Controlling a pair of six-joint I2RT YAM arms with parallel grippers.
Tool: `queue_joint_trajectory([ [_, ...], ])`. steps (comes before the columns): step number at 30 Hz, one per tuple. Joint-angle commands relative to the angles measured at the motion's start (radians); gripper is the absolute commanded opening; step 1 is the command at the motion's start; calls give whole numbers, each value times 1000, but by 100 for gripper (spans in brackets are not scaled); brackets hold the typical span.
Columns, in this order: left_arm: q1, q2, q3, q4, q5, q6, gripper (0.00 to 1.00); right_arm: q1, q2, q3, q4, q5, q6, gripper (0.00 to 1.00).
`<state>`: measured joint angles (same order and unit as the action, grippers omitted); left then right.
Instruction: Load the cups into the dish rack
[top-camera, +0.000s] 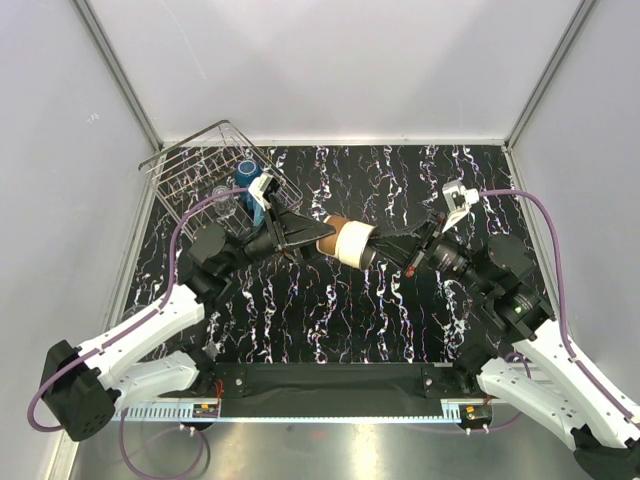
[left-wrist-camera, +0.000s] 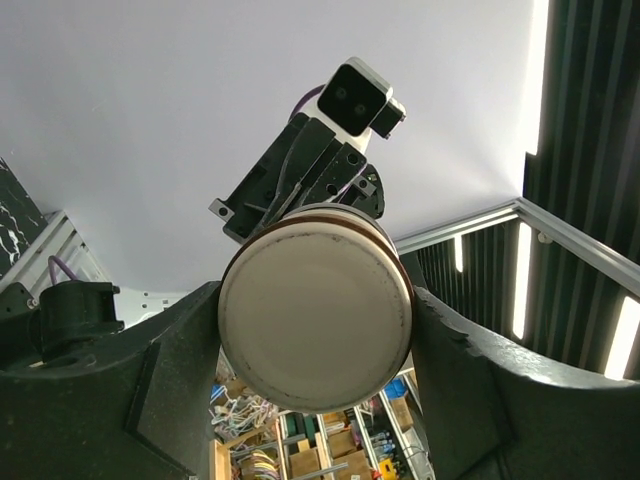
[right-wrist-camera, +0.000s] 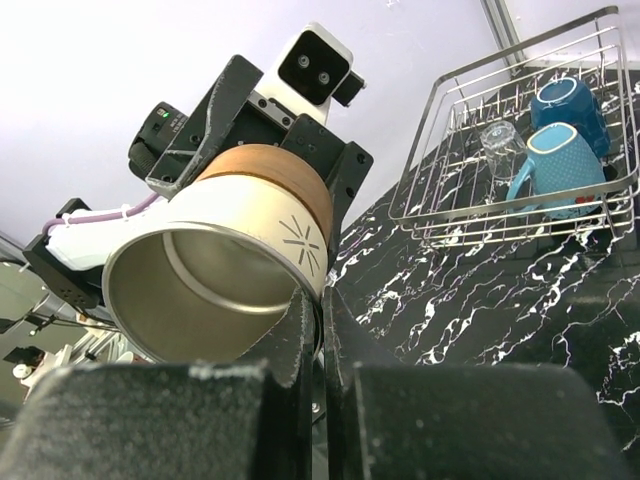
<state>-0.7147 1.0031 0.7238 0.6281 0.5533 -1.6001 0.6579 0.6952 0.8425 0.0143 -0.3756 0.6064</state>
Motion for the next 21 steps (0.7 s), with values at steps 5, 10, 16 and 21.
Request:
queue_joint_trajectory([
  [5,-6,-34,71,-109,37,84,0,-3,55,70,-106,58,-10,51],
  [10,41,-35,243,-495,30,349,0,-4,35,130,-331,200,-37,98],
  [16,243,-28,432,-1031,-76,714,0,-3,-14,181,-615,395,-39,100],
  [21,320,49,693,-1433,-522,1031,0,-3,-46,179,-691,411,-28,100],
])
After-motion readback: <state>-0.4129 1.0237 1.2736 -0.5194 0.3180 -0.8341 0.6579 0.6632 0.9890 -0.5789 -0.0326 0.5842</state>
